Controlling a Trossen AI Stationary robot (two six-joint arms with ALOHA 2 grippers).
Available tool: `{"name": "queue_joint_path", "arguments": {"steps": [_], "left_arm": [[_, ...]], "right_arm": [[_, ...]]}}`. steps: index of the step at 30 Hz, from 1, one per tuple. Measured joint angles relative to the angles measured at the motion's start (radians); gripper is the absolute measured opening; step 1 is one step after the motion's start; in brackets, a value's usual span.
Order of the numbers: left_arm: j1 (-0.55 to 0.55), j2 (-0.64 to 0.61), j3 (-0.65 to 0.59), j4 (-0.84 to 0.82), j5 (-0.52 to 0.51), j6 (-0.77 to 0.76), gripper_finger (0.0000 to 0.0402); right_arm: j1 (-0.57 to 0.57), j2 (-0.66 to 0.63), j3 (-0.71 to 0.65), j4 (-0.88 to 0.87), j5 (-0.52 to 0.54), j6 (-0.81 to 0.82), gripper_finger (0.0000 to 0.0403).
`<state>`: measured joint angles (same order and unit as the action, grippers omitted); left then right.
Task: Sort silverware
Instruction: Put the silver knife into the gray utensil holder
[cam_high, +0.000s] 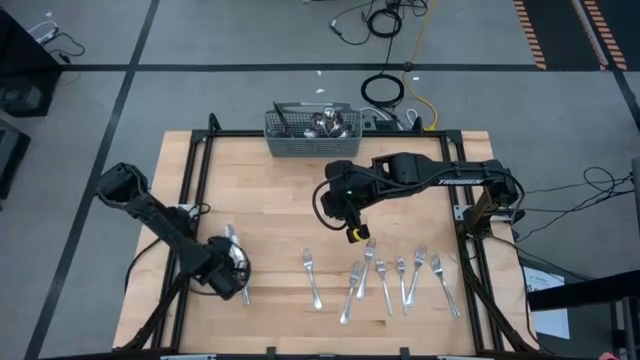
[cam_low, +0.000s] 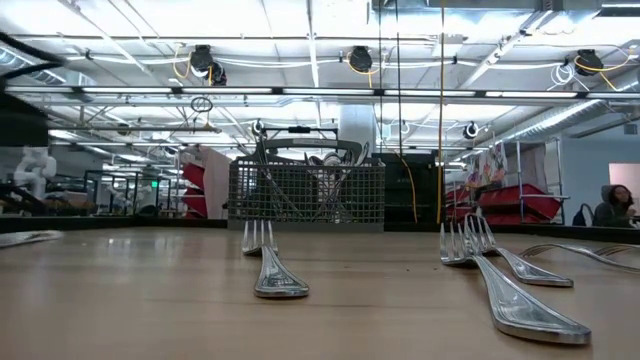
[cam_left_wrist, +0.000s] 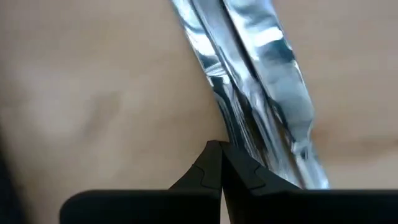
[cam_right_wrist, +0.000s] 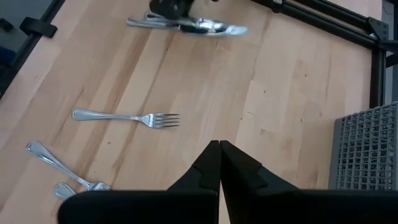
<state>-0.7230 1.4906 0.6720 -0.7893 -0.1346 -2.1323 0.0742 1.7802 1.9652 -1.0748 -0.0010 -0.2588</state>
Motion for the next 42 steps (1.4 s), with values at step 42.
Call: {"name": "queue_joint_path", "arguments": {"steps": [42], "left_arm": [[1.021, -0.159, -0.007, 0.962, 0.091, 1.228, 0.0074]], "right_arm": [[-0.29, -0.21, -0.89, 0.447, 0.112, 1.032, 0.0]]}}
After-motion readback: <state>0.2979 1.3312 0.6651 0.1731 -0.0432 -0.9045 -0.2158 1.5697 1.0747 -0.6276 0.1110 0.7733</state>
